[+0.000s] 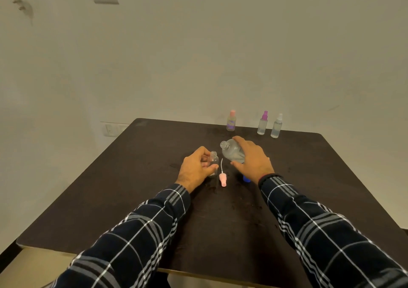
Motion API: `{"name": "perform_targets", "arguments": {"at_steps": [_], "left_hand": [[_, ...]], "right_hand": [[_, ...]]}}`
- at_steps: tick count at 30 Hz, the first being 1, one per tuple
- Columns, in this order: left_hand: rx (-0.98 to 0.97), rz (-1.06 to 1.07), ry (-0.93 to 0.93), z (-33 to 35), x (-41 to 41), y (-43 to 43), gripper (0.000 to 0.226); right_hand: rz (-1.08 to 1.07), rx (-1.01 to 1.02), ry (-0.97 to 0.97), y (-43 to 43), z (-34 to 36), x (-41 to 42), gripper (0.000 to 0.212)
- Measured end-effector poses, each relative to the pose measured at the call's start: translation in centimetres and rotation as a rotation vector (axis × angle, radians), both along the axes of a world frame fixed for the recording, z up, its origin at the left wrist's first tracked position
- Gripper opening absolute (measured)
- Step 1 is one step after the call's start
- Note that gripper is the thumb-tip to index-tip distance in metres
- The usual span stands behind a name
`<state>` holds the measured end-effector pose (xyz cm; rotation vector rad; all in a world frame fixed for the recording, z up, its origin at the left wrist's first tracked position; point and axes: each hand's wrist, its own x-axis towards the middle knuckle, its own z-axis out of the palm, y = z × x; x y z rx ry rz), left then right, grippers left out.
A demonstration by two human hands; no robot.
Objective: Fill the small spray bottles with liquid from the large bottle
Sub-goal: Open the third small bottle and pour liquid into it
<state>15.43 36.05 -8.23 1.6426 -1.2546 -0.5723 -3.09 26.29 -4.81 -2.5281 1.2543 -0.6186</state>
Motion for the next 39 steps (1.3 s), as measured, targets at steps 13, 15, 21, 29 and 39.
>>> {"name": "perform_targets", "arguments": {"at_steps": [13, 15, 21, 29, 39], "left_hand": [[0.016, 0.005, -0.008, 0.3, -0.2, 0.2, 0.03], [0.018, 0.001, -0.011, 0.3, -0.1, 0.2, 0.03], [0.024, 0.005, -0.023, 0.2, -0.1, 0.0, 0.03], [0.033, 0.002, -0.035, 0.1, 0.0, 0.0, 0.03], [0.024, 0.005, -0.02, 0.3, -0.1, 0.2, 0.033]], "right_hand": [[0.039, -0.09, 0.153, 0.7, 0.6, 1.0, 0.073], [0.032, -0.104, 0.162, 0.7, 0.6, 1.0, 0.073], [0.012, -0.163, 0.22, 0.6, 0.8, 1.2, 0.074], [0.023, -0.211, 0.299, 0.2, 1.2, 1.3, 0.077], [0.021, -0.275, 0.364, 0.1, 1.7, 1.3, 0.078]]}}
